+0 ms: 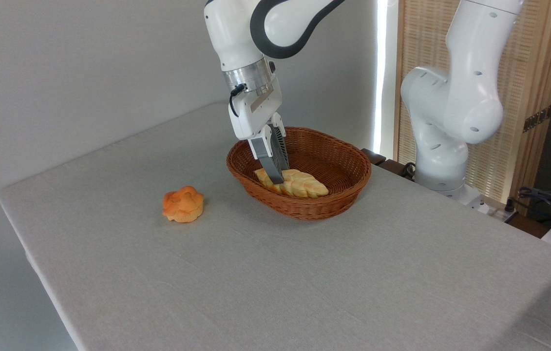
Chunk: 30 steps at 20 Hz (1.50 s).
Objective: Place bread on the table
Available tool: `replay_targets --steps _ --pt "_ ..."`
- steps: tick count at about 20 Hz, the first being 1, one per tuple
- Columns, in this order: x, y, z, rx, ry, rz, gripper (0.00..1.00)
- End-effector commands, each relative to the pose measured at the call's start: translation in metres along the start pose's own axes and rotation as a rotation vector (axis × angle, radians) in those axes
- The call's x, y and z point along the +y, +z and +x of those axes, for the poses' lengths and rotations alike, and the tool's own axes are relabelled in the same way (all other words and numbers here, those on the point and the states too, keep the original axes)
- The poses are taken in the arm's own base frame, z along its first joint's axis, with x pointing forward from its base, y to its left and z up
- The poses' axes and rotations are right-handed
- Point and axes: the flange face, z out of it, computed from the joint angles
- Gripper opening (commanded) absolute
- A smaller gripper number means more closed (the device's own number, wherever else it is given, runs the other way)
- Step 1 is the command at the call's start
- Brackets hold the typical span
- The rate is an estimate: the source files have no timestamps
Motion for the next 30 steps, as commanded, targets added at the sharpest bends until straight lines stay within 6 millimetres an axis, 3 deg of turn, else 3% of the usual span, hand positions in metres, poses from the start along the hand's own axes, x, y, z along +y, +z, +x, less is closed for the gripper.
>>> replay_targets --steps 1,4,9,13,18,24,26,28,30 --pt "0.004 -0.009 -0.003 -0.013 0.003 -0.002 0.22" --pt "0.004 -0.02 -0.003 -0.012 0.0 -0.011 0.22" --pt "0.01 -0.063 -0.004 0.023 -0.008 -0.033 0.23" --pt "0.003 -0.088 -0.016 0.053 -0.036 -0.005 0.23" --pt "-0.03 -0.111 -0.072 0.142 -0.15 0.084 0.25" --pt "-0.075 -0.096 -0.118 0.23 -0.267 0.178 0.29" --pt "-0.093 -0.086 -0.117 0.239 -0.278 0.189 0.39" --pt "-0.108 -0.072 -0.111 0.239 -0.277 0.192 0.76" --pt "-0.121 -0.062 -0.103 0.242 -0.277 0.191 0.86"
